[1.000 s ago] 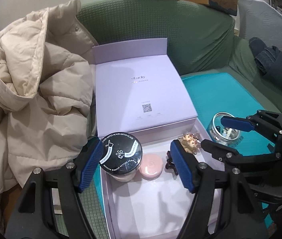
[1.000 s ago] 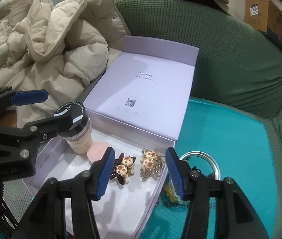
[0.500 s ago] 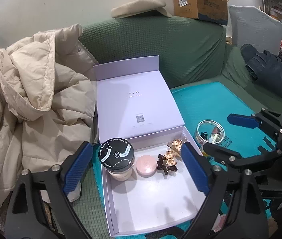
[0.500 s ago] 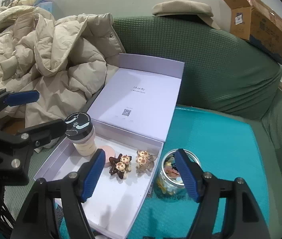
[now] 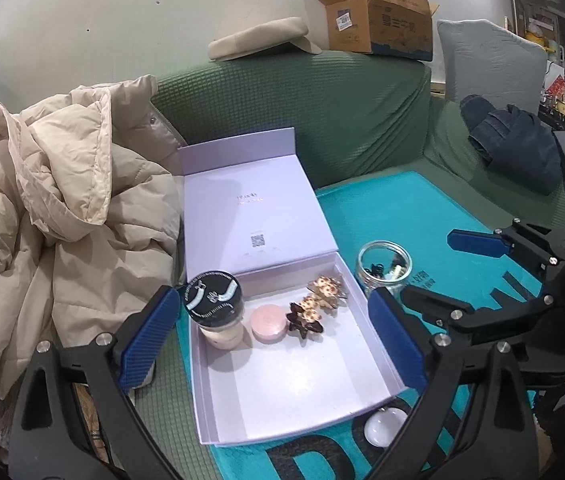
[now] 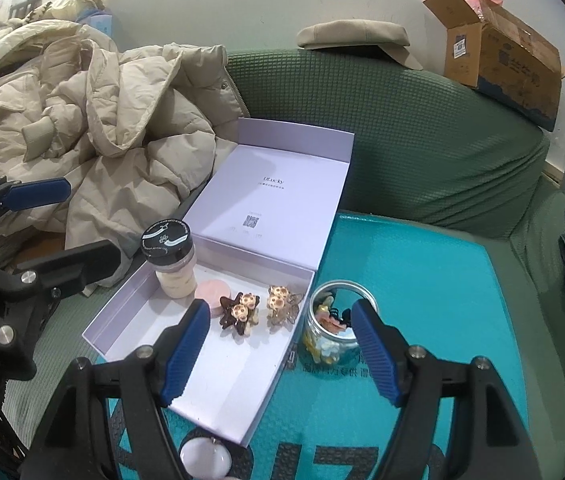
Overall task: Organize objects
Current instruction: 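Withdraw both open tools up and away from the lavender box, then move left tool toward white round compact while right approaches pink novo blush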
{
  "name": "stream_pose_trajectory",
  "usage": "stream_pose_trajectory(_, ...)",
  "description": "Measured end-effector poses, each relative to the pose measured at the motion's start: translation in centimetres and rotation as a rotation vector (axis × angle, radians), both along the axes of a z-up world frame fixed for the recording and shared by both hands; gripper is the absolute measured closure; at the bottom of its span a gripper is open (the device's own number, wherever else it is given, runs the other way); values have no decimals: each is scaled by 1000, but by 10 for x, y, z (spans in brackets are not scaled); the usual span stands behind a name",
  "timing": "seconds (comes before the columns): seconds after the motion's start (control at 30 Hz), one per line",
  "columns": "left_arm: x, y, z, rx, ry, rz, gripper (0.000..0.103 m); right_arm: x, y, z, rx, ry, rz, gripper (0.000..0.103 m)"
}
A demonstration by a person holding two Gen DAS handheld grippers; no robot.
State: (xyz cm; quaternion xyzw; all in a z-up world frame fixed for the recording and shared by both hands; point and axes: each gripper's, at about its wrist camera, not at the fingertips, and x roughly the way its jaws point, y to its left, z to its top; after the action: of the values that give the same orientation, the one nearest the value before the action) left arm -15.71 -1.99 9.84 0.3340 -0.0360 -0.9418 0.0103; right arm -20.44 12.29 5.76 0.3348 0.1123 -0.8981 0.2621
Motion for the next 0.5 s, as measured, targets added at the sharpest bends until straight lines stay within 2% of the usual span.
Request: stream_pose_trajectory(0.5,38,28,-18,24,-32,-34,8,37,33,-14,20,-23,-23,29)
